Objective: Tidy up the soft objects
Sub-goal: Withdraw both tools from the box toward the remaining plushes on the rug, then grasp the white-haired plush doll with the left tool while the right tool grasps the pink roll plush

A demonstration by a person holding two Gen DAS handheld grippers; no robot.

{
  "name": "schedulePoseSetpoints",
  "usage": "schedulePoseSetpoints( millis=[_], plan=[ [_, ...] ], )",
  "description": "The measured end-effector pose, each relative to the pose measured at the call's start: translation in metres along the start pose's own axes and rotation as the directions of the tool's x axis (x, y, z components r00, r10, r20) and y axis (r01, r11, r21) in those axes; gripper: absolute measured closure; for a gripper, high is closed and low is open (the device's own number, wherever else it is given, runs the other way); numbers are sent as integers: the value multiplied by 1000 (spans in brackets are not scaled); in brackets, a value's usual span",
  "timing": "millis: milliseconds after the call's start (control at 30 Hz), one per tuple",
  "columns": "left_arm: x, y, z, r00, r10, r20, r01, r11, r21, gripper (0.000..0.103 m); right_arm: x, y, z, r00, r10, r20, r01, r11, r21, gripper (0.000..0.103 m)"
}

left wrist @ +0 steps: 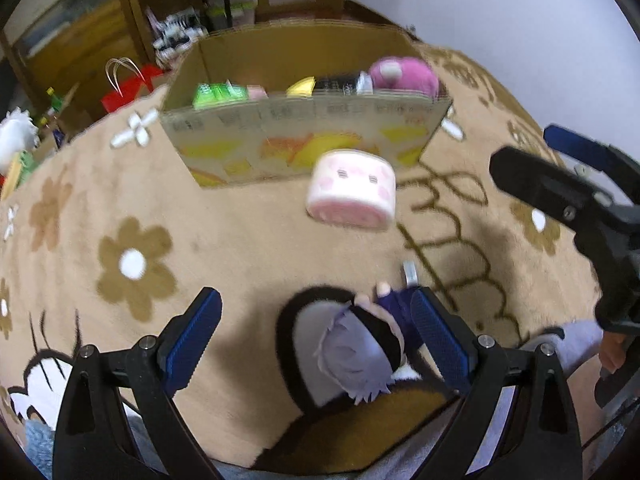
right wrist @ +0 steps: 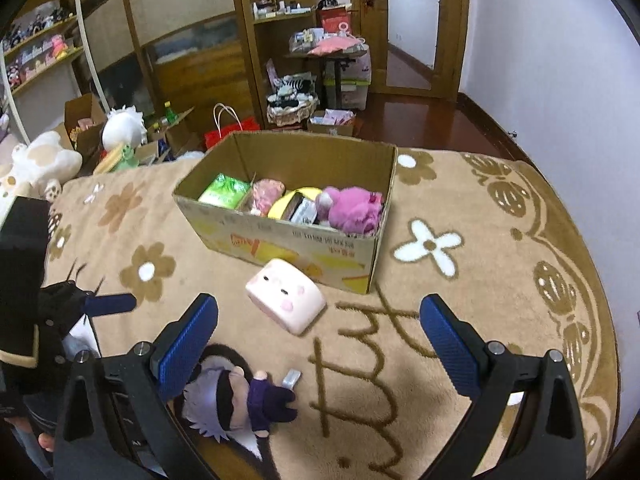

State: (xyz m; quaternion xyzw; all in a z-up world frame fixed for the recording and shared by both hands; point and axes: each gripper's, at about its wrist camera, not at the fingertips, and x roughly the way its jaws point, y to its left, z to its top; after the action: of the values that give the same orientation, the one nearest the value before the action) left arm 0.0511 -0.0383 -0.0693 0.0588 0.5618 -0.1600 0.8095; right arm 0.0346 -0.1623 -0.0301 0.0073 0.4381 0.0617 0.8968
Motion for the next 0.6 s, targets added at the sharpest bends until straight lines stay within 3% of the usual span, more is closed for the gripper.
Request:
schedulePoseSetpoints(
  millis=[367,600],
  plan=[
    [44,-15,-8,986,-31,-166,42,997,63,8,24,-8,-7,998,17,-57,-15,999,35,0],
    [66,-9,-10,964,-70,-258,74,997,7,8,32,-19,-10,996,14,-93,-8,998,68,0]
  ],
)
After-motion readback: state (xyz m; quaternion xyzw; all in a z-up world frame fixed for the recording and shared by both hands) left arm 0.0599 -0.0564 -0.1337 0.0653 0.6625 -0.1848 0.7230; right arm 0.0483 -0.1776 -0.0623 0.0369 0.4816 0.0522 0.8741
